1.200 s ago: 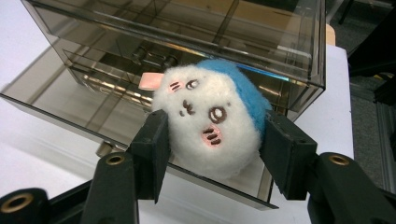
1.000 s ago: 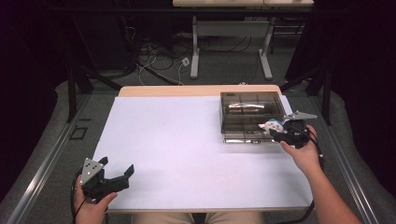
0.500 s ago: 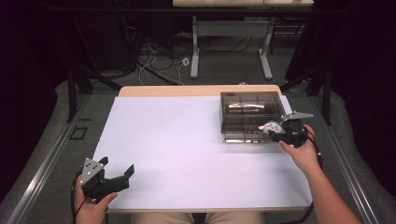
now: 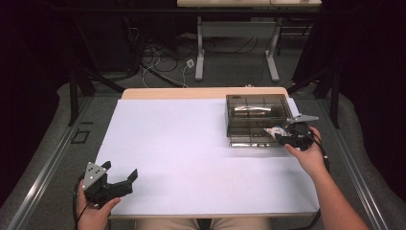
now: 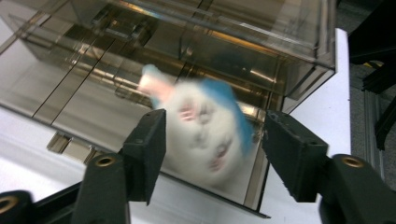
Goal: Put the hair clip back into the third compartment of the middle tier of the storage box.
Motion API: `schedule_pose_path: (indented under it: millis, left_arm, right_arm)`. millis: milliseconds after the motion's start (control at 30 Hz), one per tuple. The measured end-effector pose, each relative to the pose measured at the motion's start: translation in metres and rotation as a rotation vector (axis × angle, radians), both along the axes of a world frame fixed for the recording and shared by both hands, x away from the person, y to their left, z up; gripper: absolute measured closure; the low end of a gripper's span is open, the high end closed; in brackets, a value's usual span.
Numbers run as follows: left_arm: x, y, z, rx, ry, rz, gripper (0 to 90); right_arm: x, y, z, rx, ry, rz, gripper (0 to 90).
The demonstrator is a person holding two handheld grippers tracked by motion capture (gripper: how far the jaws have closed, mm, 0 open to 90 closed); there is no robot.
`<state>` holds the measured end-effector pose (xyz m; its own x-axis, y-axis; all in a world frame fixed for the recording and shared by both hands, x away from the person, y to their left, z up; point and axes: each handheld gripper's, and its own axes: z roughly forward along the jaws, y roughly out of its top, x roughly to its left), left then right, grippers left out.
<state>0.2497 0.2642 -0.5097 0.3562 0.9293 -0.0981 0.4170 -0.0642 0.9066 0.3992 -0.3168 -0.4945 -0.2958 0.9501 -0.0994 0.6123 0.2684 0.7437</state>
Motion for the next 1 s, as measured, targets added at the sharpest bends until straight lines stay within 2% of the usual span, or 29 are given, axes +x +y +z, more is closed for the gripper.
schedule_pose_path:
  millis: [267,600,800,1000]
  left_arm:
    - [0.0,-0.001,0.0,-0.002,0.001,0.001,0.2]
    - [0.0,-0.001,0.0,-0.003,0.001,0.001,0.2]
    - [0.0,-0.001,0.0,-0.002,0.0,0.001,0.2]
    - [0.0,-0.001,0.0,-0.002,0.0,0.002,0.2]
  right_arm:
    - [-0.001,-0.003,0.001,0.024,-0.016,-0.029,29.0]
    - [-0.008,-0.002,0.011,0.11,-0.058,-0.057,15.2]
    - [-0.016,0.001,0.016,0.126,-0.072,-0.056,14.1]
    - [-0.025,0.008,0.019,0.137,-0.091,-0.039,5.8]
